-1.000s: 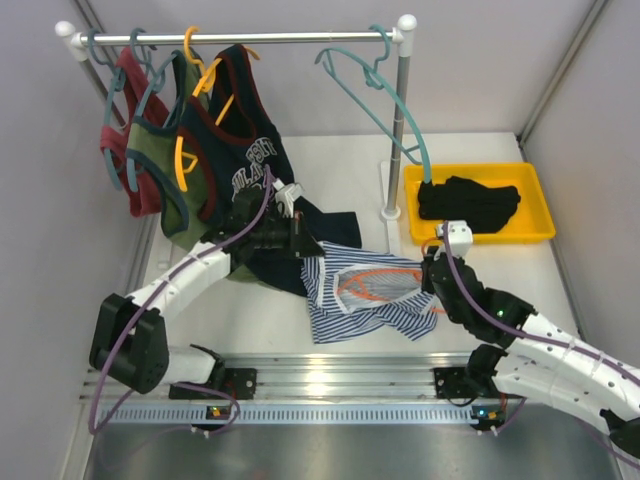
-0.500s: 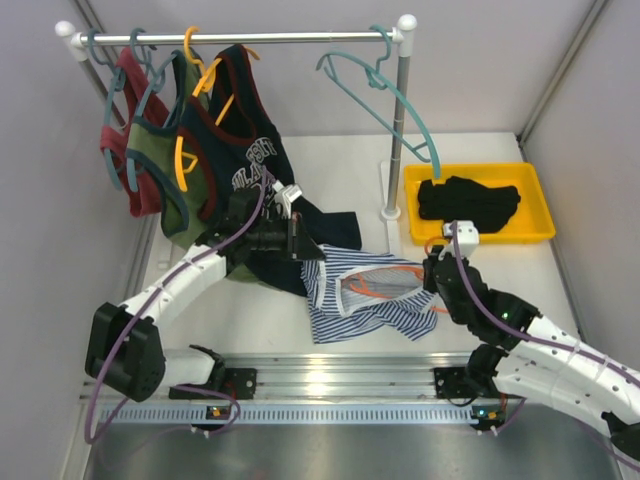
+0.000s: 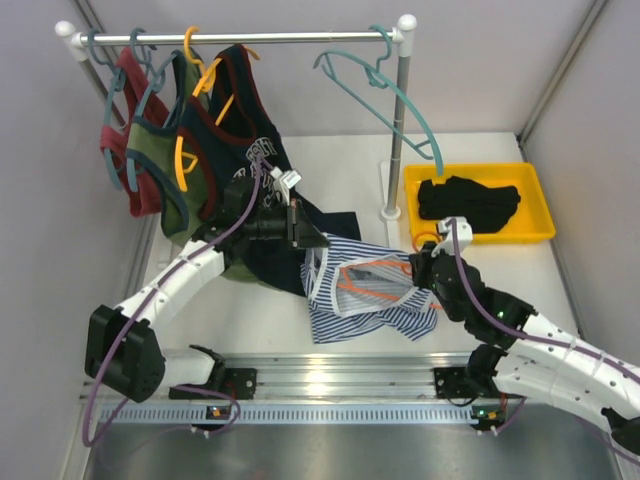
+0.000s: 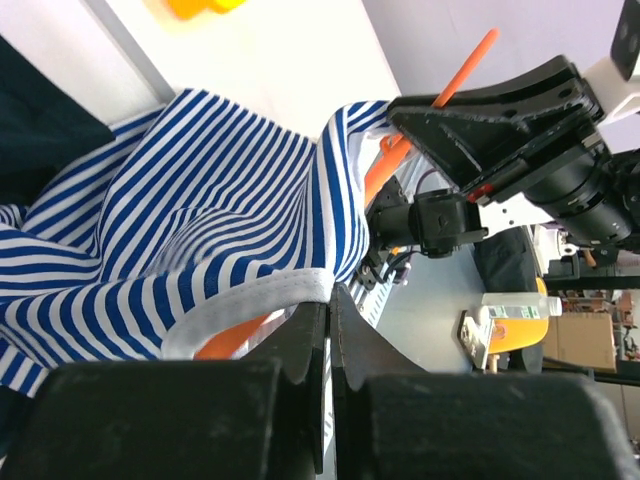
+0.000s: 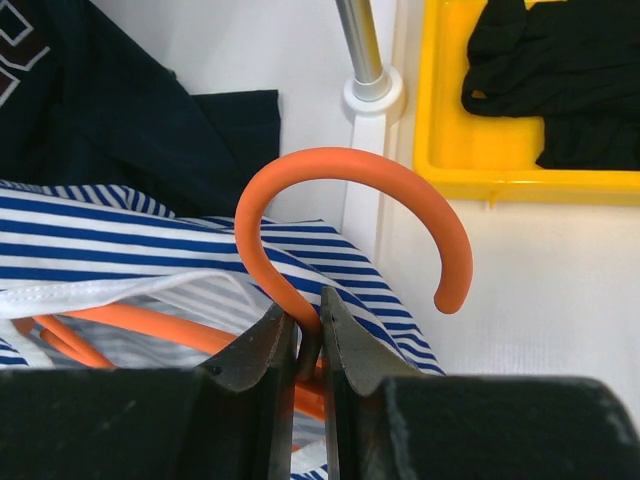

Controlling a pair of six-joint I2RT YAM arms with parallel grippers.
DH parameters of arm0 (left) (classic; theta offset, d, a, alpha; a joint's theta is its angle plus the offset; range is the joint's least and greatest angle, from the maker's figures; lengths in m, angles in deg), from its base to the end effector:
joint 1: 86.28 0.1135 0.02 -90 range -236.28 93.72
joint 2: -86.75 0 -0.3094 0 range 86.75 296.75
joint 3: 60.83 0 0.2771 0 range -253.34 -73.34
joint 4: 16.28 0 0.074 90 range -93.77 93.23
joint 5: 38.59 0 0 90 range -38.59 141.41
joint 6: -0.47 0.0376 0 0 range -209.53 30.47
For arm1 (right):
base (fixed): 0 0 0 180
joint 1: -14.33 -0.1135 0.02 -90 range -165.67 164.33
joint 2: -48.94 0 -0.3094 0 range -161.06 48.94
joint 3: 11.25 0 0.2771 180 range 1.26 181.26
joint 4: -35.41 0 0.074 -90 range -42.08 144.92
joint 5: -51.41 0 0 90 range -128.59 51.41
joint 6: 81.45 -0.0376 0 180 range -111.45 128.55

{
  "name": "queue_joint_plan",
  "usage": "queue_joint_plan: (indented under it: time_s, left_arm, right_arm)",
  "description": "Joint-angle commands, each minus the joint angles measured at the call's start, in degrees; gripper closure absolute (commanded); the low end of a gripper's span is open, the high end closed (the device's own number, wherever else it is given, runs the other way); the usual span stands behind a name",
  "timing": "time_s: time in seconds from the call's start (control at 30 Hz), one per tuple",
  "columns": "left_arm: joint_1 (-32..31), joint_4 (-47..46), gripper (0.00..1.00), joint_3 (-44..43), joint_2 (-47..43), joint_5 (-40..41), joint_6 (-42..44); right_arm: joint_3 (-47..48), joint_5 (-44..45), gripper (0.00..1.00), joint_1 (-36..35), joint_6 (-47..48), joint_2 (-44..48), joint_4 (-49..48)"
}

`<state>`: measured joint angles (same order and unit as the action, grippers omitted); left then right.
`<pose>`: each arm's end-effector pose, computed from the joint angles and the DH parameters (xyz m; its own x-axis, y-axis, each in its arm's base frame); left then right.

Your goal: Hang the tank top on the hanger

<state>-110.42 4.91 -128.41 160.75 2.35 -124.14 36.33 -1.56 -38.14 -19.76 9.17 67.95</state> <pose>0.2599 -0.1476 0.3342 -0.8472 -0.0282 -0.5305 0.4831 0.3745 -0.7914 0.1101 0.1061 0.3056 -0.3666 0.1443 -0.9191 -0.1432 0.9674 0.2089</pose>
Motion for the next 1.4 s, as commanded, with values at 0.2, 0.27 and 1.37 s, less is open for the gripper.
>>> queue_joint_plan:
  time_s: [0.2,0.27,1.37]
  left_arm:
    - [0.1,0.8,1.00,-4.7,-0.6,0.6,0.9]
    - [0.1,1.6,1.00,-4.7,-0.8,1.5,1.1]
    - [-0.6,7.6,1.00,-7.7,-5.8,4.5,0.9]
  right_arm:
    - [3.3,2.0,1.00,-3.1,-0.5,1.6,-6.9]
    - [3.3,2.1,1.00,-3.3,-0.4,2.6,-7.6]
    - [10.5,8.8,1.00,-12.7,4.4,-11.9,-18.5]
